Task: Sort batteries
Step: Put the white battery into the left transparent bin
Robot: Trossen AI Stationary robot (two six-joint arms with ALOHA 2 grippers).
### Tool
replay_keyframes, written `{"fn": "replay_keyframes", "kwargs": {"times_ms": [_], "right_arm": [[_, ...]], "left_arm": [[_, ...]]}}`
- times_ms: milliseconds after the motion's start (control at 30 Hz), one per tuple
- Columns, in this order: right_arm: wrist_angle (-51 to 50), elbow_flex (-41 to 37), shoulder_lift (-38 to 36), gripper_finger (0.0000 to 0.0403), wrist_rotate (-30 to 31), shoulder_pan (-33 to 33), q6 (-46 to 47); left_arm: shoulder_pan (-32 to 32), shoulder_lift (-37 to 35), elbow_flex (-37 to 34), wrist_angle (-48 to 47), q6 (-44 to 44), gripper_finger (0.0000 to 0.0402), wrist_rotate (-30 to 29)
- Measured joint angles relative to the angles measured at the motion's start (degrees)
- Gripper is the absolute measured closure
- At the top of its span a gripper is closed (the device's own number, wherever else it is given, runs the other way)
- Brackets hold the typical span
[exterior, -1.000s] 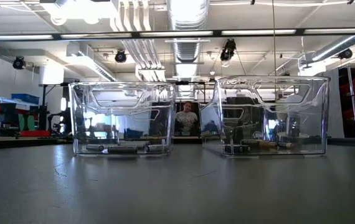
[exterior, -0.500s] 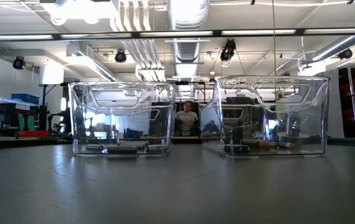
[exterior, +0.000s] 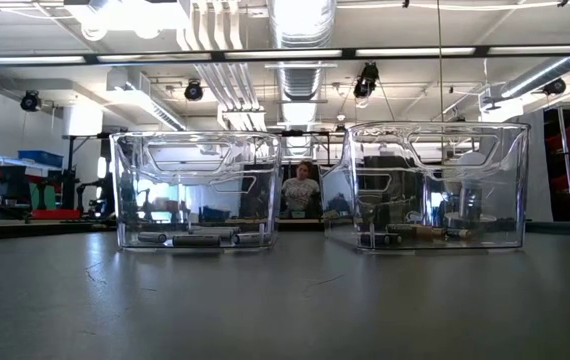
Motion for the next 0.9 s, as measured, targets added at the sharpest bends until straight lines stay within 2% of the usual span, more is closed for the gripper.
{"fn": "replay_keyframes", "kwargs": {"times_ms": [233,500,633,767,900], "right_arm": [[-5.33,5.06,-0.38,0.0199,0.26,1.3,-0.27],[-5.53,6.15,-0.38,0.0191,0.23,1.09,-0.14],[-3.8,6.1,-0.38,0.0187,0.19,0.59,-0.1],[2.54,6.09,-0.03,0.0178,0.16,-0.31,-4.93],[4.87,6.09,0.04,0.0164,0.06,-1.36,-6.98]], "left_arm": [[0.21,-1.23,4.86,-6.49,8.63,0.0227,-5.99],[5.7,-5.77,12.25,-8.93,8.51,0.0225,-18.17],[12.97,-8.53,15.77,-9.24,13.32,0.0225,-24.18],[22.7,-10.47,20.36,-8.93,20.89,0.0225,-31.4],[32.95,-12.06,26.36,-8.3,29.31,0.0224,-33.12]]}}
